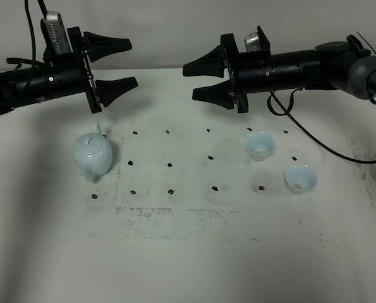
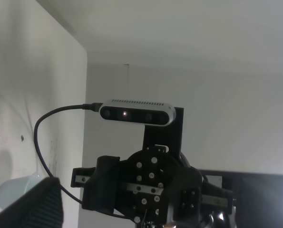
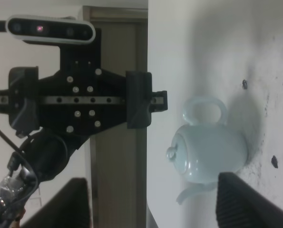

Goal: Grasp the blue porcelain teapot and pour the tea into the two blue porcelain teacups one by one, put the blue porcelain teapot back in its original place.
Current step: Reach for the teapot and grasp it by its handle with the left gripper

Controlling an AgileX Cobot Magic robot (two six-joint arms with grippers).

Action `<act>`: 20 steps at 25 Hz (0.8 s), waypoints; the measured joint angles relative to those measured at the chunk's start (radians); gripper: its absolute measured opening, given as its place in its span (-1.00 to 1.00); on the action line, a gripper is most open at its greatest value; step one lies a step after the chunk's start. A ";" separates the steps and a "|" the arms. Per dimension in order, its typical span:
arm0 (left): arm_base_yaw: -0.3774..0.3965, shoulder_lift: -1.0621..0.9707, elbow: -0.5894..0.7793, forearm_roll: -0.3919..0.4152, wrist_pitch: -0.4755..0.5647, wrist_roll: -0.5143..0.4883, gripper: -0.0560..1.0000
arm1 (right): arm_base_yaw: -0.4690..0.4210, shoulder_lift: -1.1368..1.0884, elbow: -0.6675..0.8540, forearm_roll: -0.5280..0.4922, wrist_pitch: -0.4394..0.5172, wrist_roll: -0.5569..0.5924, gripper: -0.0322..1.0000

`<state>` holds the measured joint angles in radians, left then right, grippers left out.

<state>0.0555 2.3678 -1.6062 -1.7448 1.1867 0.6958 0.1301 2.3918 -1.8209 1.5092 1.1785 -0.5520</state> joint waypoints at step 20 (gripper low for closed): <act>0.000 0.000 0.000 0.000 0.000 0.000 0.44 | 0.000 0.000 0.000 0.000 0.001 -0.009 0.13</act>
<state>0.0555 2.3678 -1.6062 -1.7448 1.1867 0.6958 0.1301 2.3918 -1.8209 1.5092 1.1795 -0.5609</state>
